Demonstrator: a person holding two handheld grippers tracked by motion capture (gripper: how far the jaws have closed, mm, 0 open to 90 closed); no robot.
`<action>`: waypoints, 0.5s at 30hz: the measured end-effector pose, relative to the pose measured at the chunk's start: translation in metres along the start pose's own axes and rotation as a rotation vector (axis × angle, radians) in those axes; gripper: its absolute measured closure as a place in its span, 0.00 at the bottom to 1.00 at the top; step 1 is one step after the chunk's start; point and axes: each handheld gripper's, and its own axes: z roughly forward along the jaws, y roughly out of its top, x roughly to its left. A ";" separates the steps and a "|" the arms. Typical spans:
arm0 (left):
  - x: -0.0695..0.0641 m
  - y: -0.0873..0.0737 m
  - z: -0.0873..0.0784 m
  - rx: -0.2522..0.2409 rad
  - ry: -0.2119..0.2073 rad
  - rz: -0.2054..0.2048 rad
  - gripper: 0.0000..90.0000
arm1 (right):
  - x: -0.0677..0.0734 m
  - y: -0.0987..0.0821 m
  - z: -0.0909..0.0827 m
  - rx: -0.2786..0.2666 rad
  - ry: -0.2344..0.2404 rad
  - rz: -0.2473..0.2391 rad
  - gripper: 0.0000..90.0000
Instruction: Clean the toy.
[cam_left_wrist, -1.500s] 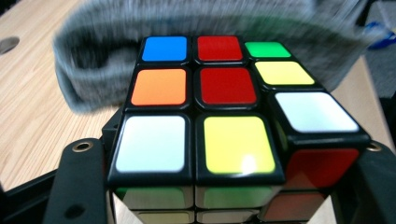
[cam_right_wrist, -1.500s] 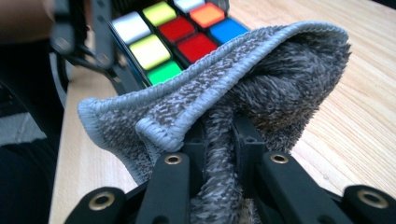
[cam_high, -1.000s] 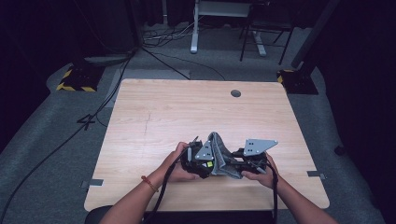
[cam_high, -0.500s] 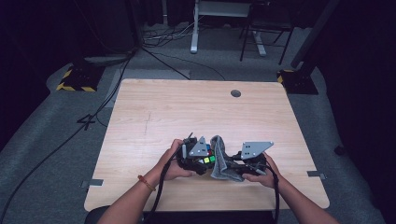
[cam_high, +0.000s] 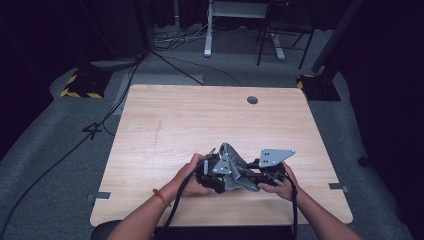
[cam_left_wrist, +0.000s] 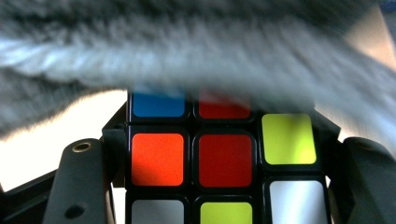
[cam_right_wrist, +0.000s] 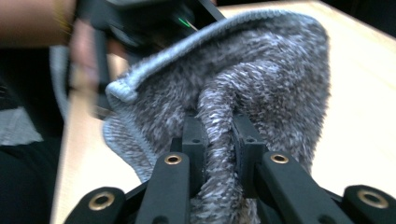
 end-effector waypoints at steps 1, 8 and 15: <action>-0.001 0.001 -0.001 0.000 0.007 0.007 0.37 | -0.003 -0.002 0.001 0.013 -0.002 0.006 0.88; 0.003 0.000 -0.014 -0.060 0.008 -0.009 0.37 | -0.014 -0.018 0.010 0.152 0.021 0.023 0.88; 0.006 0.000 -0.024 -0.118 0.018 -0.026 0.37 | -0.012 -0.022 0.016 0.129 0.103 0.032 0.87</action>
